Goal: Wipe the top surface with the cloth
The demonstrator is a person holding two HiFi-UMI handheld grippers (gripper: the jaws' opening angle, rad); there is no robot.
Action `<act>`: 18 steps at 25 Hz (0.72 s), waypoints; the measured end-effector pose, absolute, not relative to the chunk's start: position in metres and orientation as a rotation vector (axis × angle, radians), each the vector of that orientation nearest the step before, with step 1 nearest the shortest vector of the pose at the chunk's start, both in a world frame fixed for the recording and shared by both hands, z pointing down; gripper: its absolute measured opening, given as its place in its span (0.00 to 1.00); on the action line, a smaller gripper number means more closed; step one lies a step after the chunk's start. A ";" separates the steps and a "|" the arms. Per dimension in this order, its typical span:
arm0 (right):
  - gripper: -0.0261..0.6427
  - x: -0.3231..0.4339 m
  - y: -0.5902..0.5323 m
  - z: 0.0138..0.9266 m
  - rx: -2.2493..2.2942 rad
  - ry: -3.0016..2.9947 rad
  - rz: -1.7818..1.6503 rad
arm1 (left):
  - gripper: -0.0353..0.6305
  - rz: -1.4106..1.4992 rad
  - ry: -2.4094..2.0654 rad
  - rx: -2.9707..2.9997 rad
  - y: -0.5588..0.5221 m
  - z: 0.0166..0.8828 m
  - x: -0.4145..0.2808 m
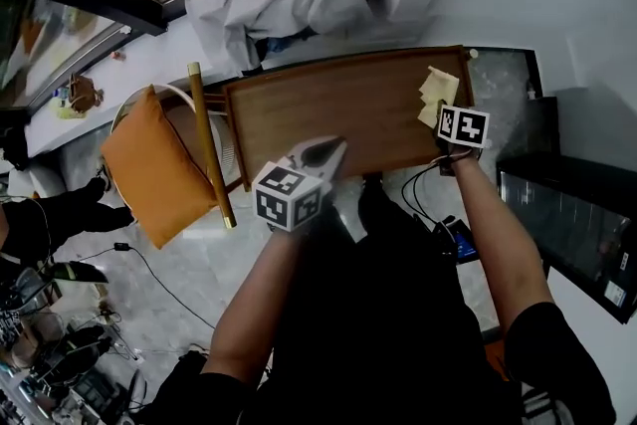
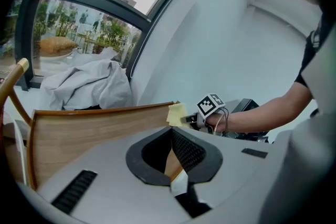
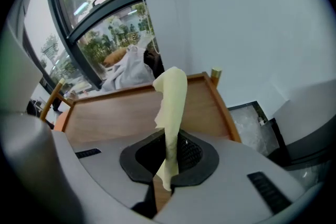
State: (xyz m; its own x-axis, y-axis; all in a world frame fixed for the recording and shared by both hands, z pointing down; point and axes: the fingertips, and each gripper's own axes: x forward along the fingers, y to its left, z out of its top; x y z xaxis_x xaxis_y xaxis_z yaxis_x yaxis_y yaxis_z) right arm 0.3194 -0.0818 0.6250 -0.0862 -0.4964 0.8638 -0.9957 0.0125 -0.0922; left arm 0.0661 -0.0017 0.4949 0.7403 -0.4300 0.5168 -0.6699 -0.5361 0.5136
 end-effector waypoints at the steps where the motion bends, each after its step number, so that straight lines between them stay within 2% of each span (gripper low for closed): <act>1: 0.09 0.300 -0.084 0.621 1.530 -1.687 1.000 | 0.07 0.424 -0.836 2.218 -0.001 0.492 0.056; 12: 0.09 0.032 -0.071 0.604 1.132 -2.013 1.037 | 0.07 0.360 -1.014 2.162 -0.003 0.468 -0.086; 18: 0.09 -0.074 -0.034 0.619 0.939 -2.059 1.087 | 0.07 0.359 -1.064 2.126 0.008 0.471 -0.140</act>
